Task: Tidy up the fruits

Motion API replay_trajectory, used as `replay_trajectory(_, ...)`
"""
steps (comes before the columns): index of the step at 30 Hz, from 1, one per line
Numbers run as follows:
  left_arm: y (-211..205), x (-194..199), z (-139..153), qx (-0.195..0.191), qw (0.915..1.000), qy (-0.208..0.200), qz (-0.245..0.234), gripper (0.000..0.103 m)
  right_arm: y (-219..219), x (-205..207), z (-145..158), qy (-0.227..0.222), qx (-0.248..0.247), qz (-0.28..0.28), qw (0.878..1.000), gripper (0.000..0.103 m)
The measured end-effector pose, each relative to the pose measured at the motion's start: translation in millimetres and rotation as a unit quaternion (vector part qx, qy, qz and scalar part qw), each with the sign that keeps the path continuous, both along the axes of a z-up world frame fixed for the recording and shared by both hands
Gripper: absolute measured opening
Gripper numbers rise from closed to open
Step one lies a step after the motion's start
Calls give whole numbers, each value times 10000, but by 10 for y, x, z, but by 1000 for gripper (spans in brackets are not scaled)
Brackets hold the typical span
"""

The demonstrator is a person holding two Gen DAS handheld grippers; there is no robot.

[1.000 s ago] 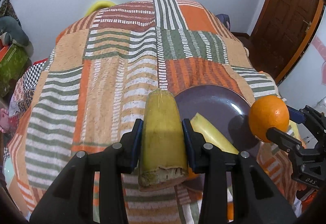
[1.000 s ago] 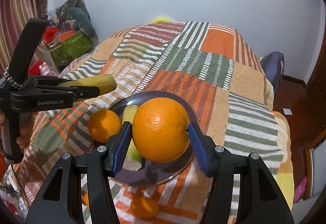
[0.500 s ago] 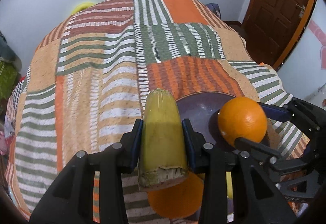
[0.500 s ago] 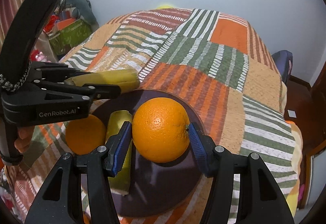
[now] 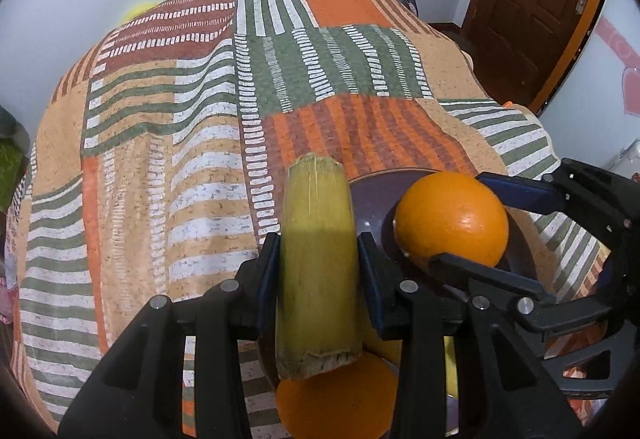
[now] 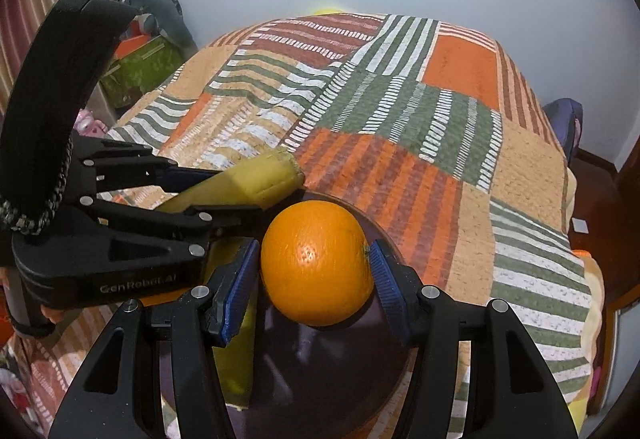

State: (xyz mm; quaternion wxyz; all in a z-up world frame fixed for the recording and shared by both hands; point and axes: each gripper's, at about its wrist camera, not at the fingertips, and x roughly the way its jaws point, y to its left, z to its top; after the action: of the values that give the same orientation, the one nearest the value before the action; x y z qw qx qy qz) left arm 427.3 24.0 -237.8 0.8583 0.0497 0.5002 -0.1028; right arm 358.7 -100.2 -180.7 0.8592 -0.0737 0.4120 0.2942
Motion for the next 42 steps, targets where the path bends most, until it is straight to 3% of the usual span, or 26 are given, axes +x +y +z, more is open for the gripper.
replay_trajectory(18,125,-212,66,45,9999,-93,13,39,38,-159,187,-227,47,198,9995,53)
replay_trajectory(29,276,-845,589,-216,9969,-665,369,39,-233,-576,490,-489,144,-143,9986,53)
replay_trajectory(34,295,-1250,825,-210,9936,-939,587,44,-338,-889,670,-714,143,-228,9971,57)
replay_trajectory(36,283,-1424,888,-117,9919,-1041,718,56,-375,-1016,719,-789,129,-248,9965,57)
replay_trajectory(42,235,-1936,1000,-51,9902,-1118,830,65,-488,-1436,805,-858,269,-285,9955,62)
